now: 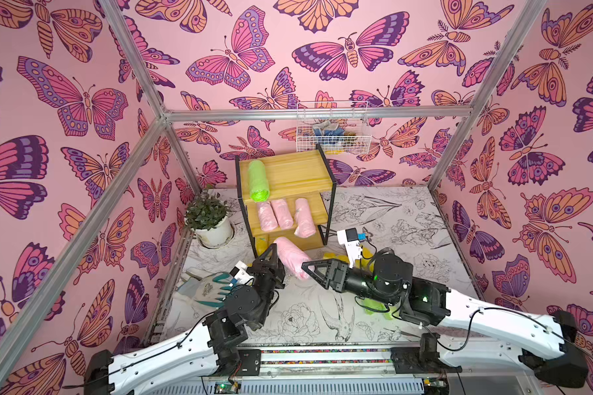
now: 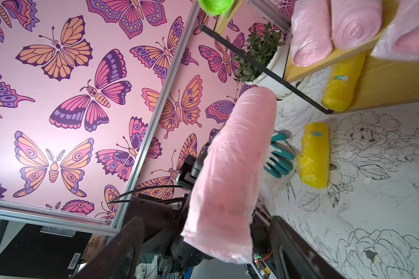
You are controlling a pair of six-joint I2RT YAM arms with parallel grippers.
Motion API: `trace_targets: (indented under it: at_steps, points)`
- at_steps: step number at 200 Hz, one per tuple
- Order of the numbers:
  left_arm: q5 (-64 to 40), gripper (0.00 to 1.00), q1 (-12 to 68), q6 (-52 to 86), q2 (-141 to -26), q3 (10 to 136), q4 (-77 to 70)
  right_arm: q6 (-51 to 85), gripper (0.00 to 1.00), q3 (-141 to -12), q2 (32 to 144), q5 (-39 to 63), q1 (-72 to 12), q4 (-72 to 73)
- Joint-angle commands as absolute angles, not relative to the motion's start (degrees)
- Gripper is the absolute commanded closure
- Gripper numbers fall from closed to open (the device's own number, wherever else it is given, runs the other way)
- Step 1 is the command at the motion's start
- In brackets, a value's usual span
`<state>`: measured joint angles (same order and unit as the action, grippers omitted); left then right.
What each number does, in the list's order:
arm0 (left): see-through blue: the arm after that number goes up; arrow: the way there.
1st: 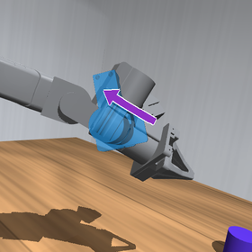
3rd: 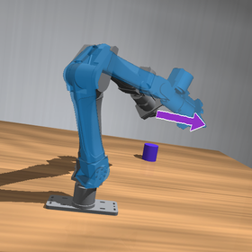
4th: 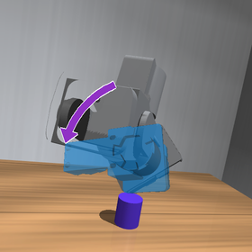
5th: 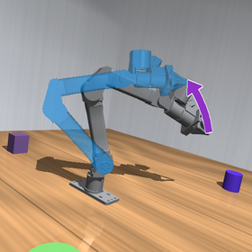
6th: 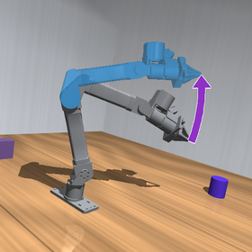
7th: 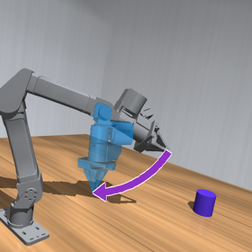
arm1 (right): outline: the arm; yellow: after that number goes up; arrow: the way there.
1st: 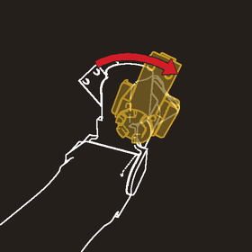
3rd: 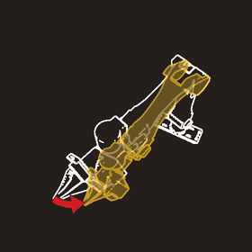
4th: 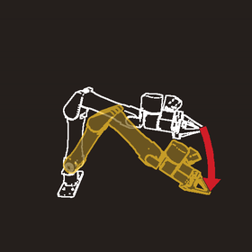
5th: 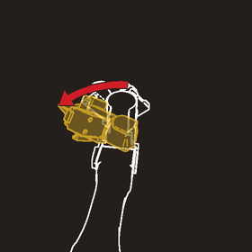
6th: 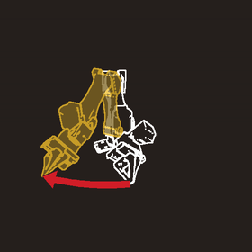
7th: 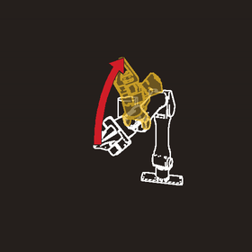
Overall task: Sort the rolls of trash bags by color and place them on the shelf
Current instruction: Pick up the roll of trash bags from the center of the board.
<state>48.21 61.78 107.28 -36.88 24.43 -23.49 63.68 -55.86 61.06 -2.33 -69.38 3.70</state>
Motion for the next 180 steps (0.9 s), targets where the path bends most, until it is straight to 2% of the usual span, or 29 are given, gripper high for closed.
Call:
trace_targets:
  at_steps: [1,72,116,180]
  points:
    - [48.2,1.00,61.7,105.1,-35.9,26.1,-22.9,64.3,0.15,-58.6,63.0,-5.4,-70.7,4.7]
    - [47.5,1.00,61.6,105.9,-36.3,25.6,-22.9,66.7,0.20,-61.4,70.9,-7.4,-71.4,4.5]
    - [47.3,1.00,61.6,105.8,-35.6,25.0,-22.9,65.5,0.30,-63.0,72.6,-9.5,-71.4,4.3]
    - [46.6,1.00,61.6,106.1,-36.2,24.9,-22.9,63.1,0.32,-64.7,73.3,-12.4,-70.7,1.5]
